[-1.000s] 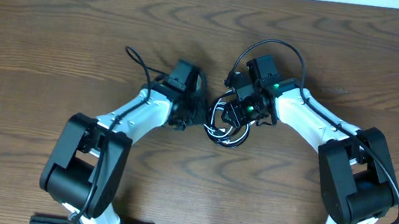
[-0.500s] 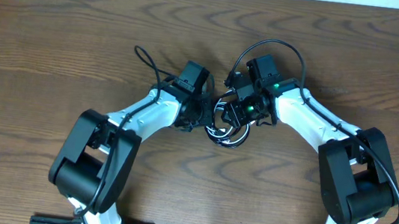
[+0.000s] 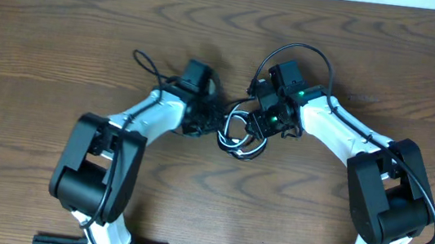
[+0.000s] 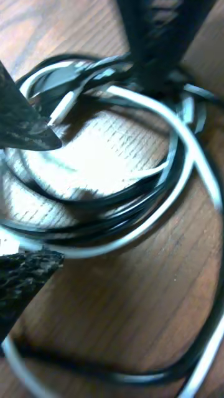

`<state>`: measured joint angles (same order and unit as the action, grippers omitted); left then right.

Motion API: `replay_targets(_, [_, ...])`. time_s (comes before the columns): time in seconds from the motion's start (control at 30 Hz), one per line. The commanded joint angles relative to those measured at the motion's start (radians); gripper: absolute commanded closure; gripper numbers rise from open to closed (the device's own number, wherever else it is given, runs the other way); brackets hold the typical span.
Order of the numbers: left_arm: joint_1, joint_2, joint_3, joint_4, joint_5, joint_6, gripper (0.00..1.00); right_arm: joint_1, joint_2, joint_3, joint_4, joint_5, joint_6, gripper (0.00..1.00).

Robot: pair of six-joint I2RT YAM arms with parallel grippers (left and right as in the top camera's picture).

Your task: Untangle cables

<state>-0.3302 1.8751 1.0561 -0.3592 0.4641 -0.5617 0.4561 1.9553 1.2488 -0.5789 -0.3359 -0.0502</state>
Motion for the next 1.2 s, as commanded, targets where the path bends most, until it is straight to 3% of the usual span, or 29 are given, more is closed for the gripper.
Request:
replay_targets(0.0, [0.071,0.017,-0.006,0.001,0.180,0.003,0.92,0.004,0.011,0.004,-0.002,0.019,0.008,0.50])
replay_targets(0.23, [0.095,0.017,-0.006,0.015,0.258,0.003,0.92,0.004,0.011,0.004,0.000,-0.052,0.008,0.38])
replay_targets(0.43, [0.092,0.017,-0.006,0.081,0.357,0.017,0.92,0.005,0.011,0.004,0.011,-0.134,0.008,0.37])
replay_targets(0.8, [0.092,0.017,-0.006,0.357,0.707,-0.006,0.93,0.006,0.011,0.004,-0.005,0.017,0.009,0.36])
replay_targets(1.0, [0.092,0.017,-0.006,0.436,0.813,-0.020,0.92,0.006,0.011,0.004,-0.006,0.093,0.009,0.36])
replay_targets(1.17, [0.092,0.017,-0.006,0.437,0.819,-0.019,0.92,0.006,0.011,0.004,-0.014,0.193,0.008,0.34])
